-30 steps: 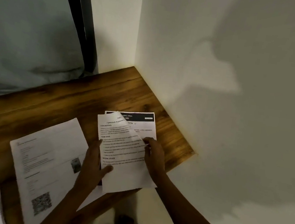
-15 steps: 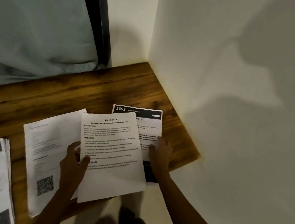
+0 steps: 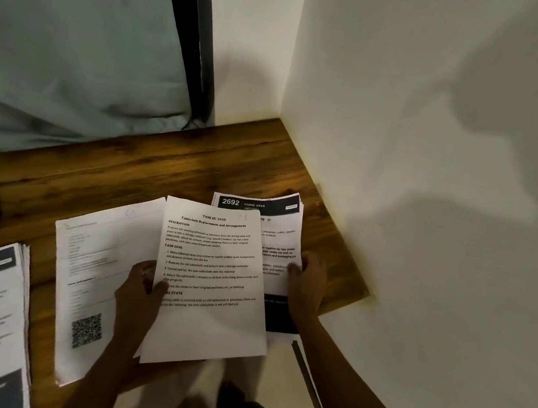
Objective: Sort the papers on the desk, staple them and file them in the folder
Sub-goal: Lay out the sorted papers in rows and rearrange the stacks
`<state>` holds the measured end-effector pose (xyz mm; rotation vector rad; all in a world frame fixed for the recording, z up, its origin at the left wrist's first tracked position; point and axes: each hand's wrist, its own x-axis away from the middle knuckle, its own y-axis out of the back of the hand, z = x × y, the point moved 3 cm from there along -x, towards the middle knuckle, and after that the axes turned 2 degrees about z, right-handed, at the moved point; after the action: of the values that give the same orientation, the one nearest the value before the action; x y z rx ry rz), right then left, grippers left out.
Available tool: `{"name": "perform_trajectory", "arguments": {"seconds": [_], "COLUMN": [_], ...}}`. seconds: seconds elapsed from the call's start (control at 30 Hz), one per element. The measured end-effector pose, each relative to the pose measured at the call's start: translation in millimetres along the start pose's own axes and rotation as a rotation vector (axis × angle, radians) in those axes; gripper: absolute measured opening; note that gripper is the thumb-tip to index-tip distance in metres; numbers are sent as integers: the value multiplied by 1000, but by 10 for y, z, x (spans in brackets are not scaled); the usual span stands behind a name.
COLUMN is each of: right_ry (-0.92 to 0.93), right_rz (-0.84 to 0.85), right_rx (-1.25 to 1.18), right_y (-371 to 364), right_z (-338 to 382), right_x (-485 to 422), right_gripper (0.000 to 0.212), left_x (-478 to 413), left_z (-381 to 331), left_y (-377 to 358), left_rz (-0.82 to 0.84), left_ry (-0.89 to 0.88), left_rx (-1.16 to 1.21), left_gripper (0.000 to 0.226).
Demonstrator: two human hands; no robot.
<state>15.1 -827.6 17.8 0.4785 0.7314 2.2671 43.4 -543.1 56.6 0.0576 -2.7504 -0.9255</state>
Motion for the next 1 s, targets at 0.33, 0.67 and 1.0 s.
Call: {"name": "perform_trajectory", "arguments": {"seconds": [0.33,0.67,1.0], "right_ry": [53,15,168], "right_rz": [334,379,377], "right_rx": [-62,-357,-111], "right_y": [-26,-266,-241], "right_z": [94,182,255], "right_x": [-67,151,92], "right_gripper": [15,19,24], "left_x": [-79,-91,-103], "left_z": [-21,-63,-142], "left_y": [-117,-277,-188], "left_rz": [58,45,-58], "left_ry": [79,85,76], "left_rx": [10,1,90], "left_gripper": [28,35,40]}}
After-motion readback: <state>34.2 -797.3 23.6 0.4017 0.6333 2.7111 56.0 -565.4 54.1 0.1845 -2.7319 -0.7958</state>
